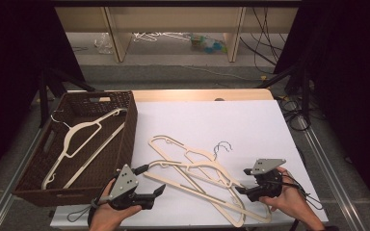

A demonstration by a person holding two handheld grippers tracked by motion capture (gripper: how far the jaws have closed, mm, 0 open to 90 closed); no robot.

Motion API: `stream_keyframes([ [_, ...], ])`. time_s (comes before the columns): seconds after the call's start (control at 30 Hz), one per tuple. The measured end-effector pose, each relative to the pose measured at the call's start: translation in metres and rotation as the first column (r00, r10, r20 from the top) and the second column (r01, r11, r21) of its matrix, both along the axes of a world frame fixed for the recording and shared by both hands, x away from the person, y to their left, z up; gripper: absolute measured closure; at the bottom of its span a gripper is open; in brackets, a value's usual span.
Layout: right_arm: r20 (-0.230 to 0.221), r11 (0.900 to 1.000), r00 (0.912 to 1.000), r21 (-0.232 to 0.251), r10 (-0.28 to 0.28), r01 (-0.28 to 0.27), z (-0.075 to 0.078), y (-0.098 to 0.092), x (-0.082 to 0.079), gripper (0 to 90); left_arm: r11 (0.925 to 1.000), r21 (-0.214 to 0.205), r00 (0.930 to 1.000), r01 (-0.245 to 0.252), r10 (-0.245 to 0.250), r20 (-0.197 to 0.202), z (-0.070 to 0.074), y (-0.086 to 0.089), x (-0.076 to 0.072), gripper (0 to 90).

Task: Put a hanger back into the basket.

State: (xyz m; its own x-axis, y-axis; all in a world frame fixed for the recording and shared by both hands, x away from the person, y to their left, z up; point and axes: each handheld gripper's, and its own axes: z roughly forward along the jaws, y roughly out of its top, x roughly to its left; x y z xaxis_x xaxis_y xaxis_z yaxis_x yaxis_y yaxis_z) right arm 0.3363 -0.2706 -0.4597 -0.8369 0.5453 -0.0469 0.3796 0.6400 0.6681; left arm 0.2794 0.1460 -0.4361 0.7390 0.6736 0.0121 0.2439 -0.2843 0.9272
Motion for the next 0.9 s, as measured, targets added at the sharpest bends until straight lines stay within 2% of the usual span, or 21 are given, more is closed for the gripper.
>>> stream_keyframes([
  [0.03,-0.017,1.0,0.9999,-0.009,-0.003,0.003,0.0,0.0,0.0,32.5,1.0,0.001,1.0,-0.001,0.001,-0.001,0.0,0.0,0.0,19.8],
  [0.23,-0.048,0.9995,0.9988,-0.03,-0.01,0.008,-0.006,0.001,0.002,39.0,1.0,0.008,1.0,0.001,-0.001,-0.006,-0.003,0.001,-0.002,19.7],
  [0.27,-0.067,0.999,0.9978,-0.044,-0.005,0.002,-0.005,0.001,0.002,40.5,1.0,0.006,1.0,0.001,-0.001,-0.005,-0.003,0.001,-0.002,19.7],
  [0.33,-0.06,0.9989,0.9982,-0.047,0.005,-0.008,-0.007,0.002,0.004,42.6,1.0,0.006,1.0,0.004,-0.004,-0.004,-0.003,0.001,-0.002,19.7],
  [0.43,-0.087,0.9986,0.9962,-0.053,-0.004,-0.001,-0.009,0.004,0.004,46.6,0.9998,0.015,0.9999,0.011,-0.011,0.006,-0.004,0.001,-0.001,19.7],
  [0.47,-0.072,0.9986,0.9974,-0.052,0.003,-0.007,-0.01,0.004,0.005,47.6,0.9999,0.012,0.9999,0.012,-0.012,0.0,-0.004,0.0,-0.002,19.7],
  [0.53,-0.091,0.9985,0.9958,-0.055,-0.006,0.001,-0.009,0.004,0.006,50.1,0.9996,0.024,0.9999,0.013,-0.013,0.002,-0.004,0.0,-0.001,19.7],
  [0.77,-0.106,0.9939,0.9938,-0.101,0.034,-0.045,-0.012,0.01,0.008,57.2,0.9997,0.014,0.9998,0.021,-0.021,-0.002,-0.006,-0.001,-0.001,19.7],
  [0.8,-0.105,0.9945,0.9942,-0.099,0.026,-0.036,-0.013,0.011,0.007,58.9,0.9997,0.021,0.9999,0.015,-0.015,-0.003,-0.006,-0.001,-0.001,19.7],
  [0.9,-0.111,0.9931,0.9929,-0.103,0.044,-0.056,-0.012,0.012,0.007,63.5,0.9991,0.037,0.9998,0.021,-0.021,0.002,-0.006,-0.001,-0.001,19.8],
])
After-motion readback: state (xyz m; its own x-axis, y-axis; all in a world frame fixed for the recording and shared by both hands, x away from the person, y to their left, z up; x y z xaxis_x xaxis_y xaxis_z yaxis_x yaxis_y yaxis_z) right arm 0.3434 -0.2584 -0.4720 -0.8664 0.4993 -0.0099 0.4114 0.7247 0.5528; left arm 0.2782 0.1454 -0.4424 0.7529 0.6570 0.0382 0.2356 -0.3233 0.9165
